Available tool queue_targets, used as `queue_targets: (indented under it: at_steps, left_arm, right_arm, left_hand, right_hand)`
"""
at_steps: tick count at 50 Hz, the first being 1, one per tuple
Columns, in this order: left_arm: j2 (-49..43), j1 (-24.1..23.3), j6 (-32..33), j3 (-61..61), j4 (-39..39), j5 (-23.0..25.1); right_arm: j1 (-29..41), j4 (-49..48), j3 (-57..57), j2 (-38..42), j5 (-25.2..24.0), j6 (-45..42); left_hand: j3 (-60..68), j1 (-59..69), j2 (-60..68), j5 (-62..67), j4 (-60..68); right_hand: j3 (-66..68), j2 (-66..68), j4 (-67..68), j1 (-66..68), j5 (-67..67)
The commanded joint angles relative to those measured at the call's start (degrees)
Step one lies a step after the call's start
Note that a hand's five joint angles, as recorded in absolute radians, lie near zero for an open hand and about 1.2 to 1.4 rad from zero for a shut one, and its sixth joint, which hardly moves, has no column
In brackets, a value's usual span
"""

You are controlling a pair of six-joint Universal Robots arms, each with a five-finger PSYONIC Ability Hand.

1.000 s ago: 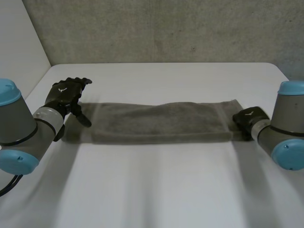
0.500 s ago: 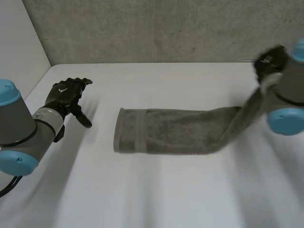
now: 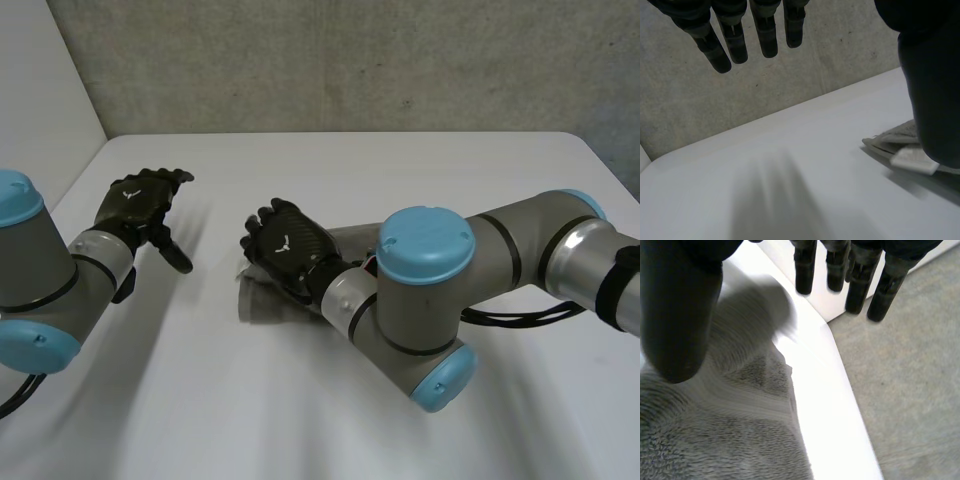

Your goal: Fold the towel.

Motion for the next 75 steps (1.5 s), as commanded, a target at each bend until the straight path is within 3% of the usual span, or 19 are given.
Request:
queue_targets:
  at_steps: [1, 12, 18, 21, 23, 27, 30, 37, 42, 45, 50, 57, 58, 59, 60, 61, 64, 70, 75]
  left_arm:
    - [0.0, -0.3, 0.1, -0.1, 0.0, 0.0]
    - [-0.1, -1.1, 0.3, -0.1, 0.2, 0.0]
    - [-0.3, -1.7, 0.4, -0.1, 0.4, 0.0]
    - [-0.3, -2.2, 0.4, -0.1, 0.4, 0.0]
    - [-0.4, -2.3, 0.4, -0.2, 0.4, -0.1]
    - [-0.4, -2.4, 0.4, -0.2, 0.3, -0.1]
    - [-0.4, -2.4, 0.4, -0.2, 0.3, -0.2]
    - [-0.3, -2.4, 0.4, -0.2, 0.3, -0.2]
    - [-0.2, -2.4, 0.4, -0.2, 0.3, -0.3]
    - [-0.2, -2.5, 0.4, -0.2, 0.3, -0.3]
    - [-0.1, -2.5, 0.4, -0.2, 0.3, -0.4]
    - [0.0, -2.3, 0.3, -0.5, 0.2, -0.4]
    - [0.1, -2.3, 0.3, -1.1, 0.3, -0.3]
    - [0.3, -2.2, 0.4, -1.4, 0.4, -0.2]
    - [0.3, -2.2, 0.4, -1.4, 0.4, -0.2]
    - [0.4, -2.1, 0.4, -1.4, 0.4, -0.1]
    - [0.5, -2.3, 0.4, -1.3, 0.4, -0.1]
    - [0.6, -2.5, 0.3, -0.8, 0.4, -0.2]
    - [0.9, -4.1, -0.4, 1.2, 0.3, -0.3]
  right_arm:
    - [-7.3, 1.9, 2.1, -6.0, 0.8, 16.8]
    - [-16.8, 14.6, 10.4, -8.7, 2.6, 19.1]
    - [-19.1, 13.2, 14.0, -8.2, 5.0, 17.5]
    - [-20.8, 11.2, 15.8, -8.1, 5.8, 15.5]
    - [-21.9, 9.2, 17.0, -8.1, 6.5, 14.4]
    - [-21.8, 7.9, 16.9, -8.1, 7.6, 13.5]
    - [-21.1, 8.0, 15.9, -8.0, 9.4, 11.2]
    - [-19.3, 7.5, 12.6, -8.2, 14.0, 2.2]
    - [-7.1, 5.2, 6.2, -7.8, 14.0, -4.0]
    - [-5.0, 3.7, 5.1, -7.4, 13.4, -5.1]
    - [1.5, -1.2, 4.9, -4.9, 6.0, -13.2]
    - [4.9, -1.1, 6.5, -2.2, -1.9, -16.0]
    - [4.9, -1.2, 7.6, -2.1, -2.9, -15.7]
    - [4.7, -1.4, 8.7, -2.1, -3.5, -15.6]
    - [4.7, -1.4, 8.7, -2.1, -3.5, -15.6]
    - [4.4, -1.7, 9.4, -2.1, -3.6, -14.7]
    - [3.2, -1.8, 10.0, -2.5, -3.6, -10.1]
    - [-2.4, -1.8, 10.9, -6.7, -3.4, 5.0]
    - [-10.1, -1.6, 12.3, -12.2, -3.2, 26.1]
  left_hand:
    - [-3.6, -5.0, -4.5, -12.4, -4.7]
    - [-3.6, -5.0, -4.5, -12.4, -4.7]
    - [-3.6, -5.0, -4.5, -12.4, -4.7]
    - [-3.6, -5.0, -4.5, -12.4, -4.7]
    - [-3.6, -5.0, -4.5, -12.4, -4.7]
    - [-3.6, -5.0, -4.5, -12.4, -4.7]
    - [-3.6, -5.0, -4.5, -12.4, -4.7]
    - [-3.6, -5.0, -4.5, -12.4, -4.7]
    - [-3.6, -5.0, -4.5, -12.4, -4.7]
    - [-3.6, -5.0, -4.5, -12.4, -4.7]
    - [-3.6, -5.0, -4.5, -12.4, -4.7]
    - [-3.6, -5.0, -4.5, -12.4, -4.7]
    - [-3.6, -5.0, -4.5, -12.4, -4.7]
    - [-3.6, -5.0, -4.5, -12.4, -4.7]
    - [-3.6, -5.0, -4.5, -12.4, -4.7]
    - [-3.6, -5.0, -4.5, -12.4, -4.7]
    - [-3.6, -5.0, -4.5, -12.4, -4.7]
    - [-3.6, -5.0, -4.5, -12.4, -4.7]
    - [-3.6, -5.0, -4.5, -12.4, -4.7]
  right_hand:
    - [-6.2, -5.7, -6.5, -6.3, -4.5]
    - [-6.2, -5.7, -6.5, -6.3, -4.5]
    - [-1.4, -0.9, -1.7, -1.5, 0.3]
    - [9.2, 9.7, 8.9, 9.1, 10.9]
    - [31.6, 32.1, 31.3, 31.5, 33.3]
    - [60.2, 60.7, 59.9, 60.1, 61.9]
    - [63.8, 64.3, 63.5, 63.7, 65.5]
    - [63.8, 64.3, 63.5, 63.7, 65.5]
    - [63.8, 64.3, 63.5, 63.7, 65.5]
    - [63.8, 64.3, 63.5, 63.7, 65.5]
    - [63.8, 64.3, 63.5, 63.7, 65.5]
    - [63.8, 64.3, 63.5, 63.7, 65.5]
    - [47.7, 48.2, 47.4, 47.6, 49.4]
    - [18.2, 18.7, 18.0, 18.1, 19.9]
    - [17.9, 18.5, 17.7, 17.8, 19.7]
    - [-0.1, 0.5, -0.3, -0.2, 1.7]
    - [-6.2, -5.7, -6.5, -6.3, -4.5]
    - [-6.2, -5.7, -6.5, -6.3, -4.5]
    - [-6.2, -5.7, -6.5, -6.3, -4.5]
